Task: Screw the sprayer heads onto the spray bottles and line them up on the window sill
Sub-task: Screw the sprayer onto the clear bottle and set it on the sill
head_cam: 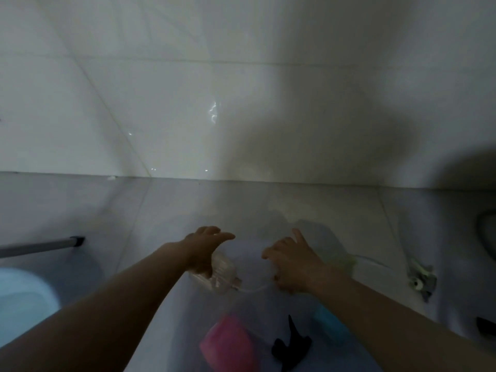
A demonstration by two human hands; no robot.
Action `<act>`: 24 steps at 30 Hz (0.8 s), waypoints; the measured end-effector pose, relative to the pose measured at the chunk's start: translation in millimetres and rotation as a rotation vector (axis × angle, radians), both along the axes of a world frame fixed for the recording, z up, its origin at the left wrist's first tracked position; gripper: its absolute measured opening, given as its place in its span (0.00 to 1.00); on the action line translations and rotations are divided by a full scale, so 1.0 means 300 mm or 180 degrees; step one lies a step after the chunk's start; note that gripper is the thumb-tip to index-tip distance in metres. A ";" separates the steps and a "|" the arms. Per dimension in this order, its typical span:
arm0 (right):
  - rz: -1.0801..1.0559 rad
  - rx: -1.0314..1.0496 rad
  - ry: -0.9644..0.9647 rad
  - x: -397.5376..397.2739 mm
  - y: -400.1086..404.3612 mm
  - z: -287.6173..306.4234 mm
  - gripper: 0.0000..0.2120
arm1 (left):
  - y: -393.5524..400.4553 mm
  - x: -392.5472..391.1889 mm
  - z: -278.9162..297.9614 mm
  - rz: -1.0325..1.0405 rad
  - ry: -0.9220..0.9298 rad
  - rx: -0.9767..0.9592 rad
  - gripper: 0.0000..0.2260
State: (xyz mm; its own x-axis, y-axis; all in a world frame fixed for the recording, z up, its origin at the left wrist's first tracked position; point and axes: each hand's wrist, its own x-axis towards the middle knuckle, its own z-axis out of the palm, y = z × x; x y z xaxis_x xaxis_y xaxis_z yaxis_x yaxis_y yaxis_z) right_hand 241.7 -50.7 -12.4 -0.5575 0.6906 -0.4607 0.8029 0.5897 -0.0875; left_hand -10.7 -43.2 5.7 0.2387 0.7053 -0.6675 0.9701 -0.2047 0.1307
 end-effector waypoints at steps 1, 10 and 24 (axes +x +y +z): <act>0.0117 0.0066 -0.0120 0.000 -0.008 -0.014 0.28 | -0.012 -0.010 -0.018 -0.0015 0.0056 -0.0007 0.52; 0.0428 0.0583 -0.0718 -0.029 -0.050 -0.127 0.15 | -0.078 -0.068 -0.142 0.0195 0.0015 0.0081 0.55; -0.0803 0.0321 0.1342 -0.123 0.088 -0.120 0.14 | -0.030 -0.170 -0.153 0.1734 -0.2029 0.0137 0.46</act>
State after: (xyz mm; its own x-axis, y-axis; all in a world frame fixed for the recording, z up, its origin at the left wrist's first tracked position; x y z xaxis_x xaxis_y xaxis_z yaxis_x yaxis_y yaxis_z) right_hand 204.7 -24.3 -48.5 -0.4905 0.8575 -0.1553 0.8287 0.4038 -0.3875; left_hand -61.6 -52.2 -40.1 0.1797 0.8530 -0.4900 0.6778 0.2537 0.6901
